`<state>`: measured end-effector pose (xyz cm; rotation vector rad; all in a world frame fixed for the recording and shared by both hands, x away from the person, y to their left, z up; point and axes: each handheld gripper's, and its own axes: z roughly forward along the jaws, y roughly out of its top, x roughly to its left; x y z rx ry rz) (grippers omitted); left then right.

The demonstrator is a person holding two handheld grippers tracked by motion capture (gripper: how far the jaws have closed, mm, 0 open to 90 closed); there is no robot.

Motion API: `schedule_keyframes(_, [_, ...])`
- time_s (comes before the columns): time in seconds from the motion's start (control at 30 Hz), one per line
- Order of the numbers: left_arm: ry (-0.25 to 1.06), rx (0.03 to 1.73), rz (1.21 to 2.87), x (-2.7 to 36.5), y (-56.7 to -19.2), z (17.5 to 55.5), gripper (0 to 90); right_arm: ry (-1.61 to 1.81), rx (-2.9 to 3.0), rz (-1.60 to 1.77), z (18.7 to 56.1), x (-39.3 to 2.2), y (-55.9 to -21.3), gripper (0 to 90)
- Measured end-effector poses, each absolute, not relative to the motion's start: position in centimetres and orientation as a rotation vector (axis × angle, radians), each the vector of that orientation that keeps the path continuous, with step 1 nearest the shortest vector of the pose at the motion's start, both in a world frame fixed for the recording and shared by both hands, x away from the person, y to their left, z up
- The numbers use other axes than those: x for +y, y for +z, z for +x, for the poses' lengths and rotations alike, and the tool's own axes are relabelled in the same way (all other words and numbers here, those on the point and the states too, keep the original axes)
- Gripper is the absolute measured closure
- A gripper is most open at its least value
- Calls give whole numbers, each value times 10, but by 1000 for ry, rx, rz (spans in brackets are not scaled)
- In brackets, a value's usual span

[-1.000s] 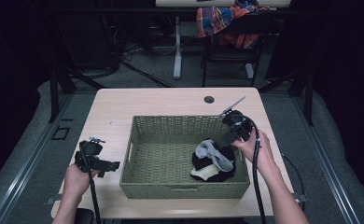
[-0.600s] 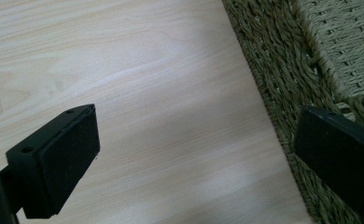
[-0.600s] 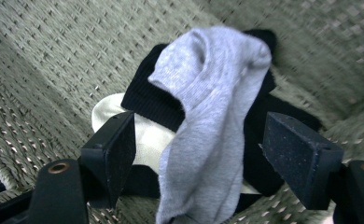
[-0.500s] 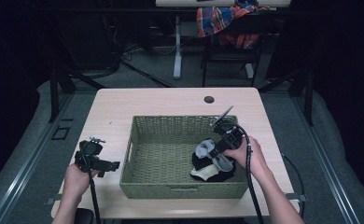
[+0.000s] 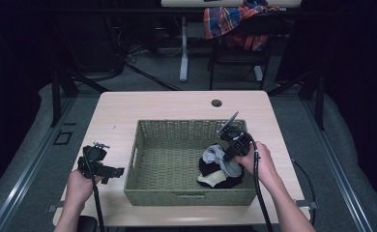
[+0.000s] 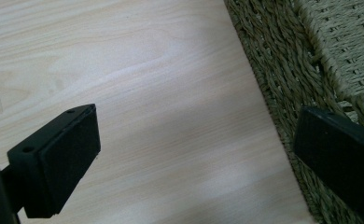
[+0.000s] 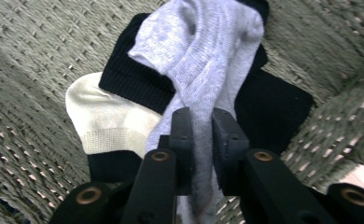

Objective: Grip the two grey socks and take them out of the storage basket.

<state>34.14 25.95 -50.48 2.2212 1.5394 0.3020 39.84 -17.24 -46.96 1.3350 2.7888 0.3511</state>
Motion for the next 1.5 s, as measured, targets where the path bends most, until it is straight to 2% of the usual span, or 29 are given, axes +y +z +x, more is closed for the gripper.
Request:
schedule_keyframes(0.97, [299,1544,2219,260,-505,341,13,572,2617,1304,384,-188,-403,843])
schedule_keyframes(1.5, [300,1542,2219,259,-505,341,13,656,2503,1371,378,-220,-378,844])
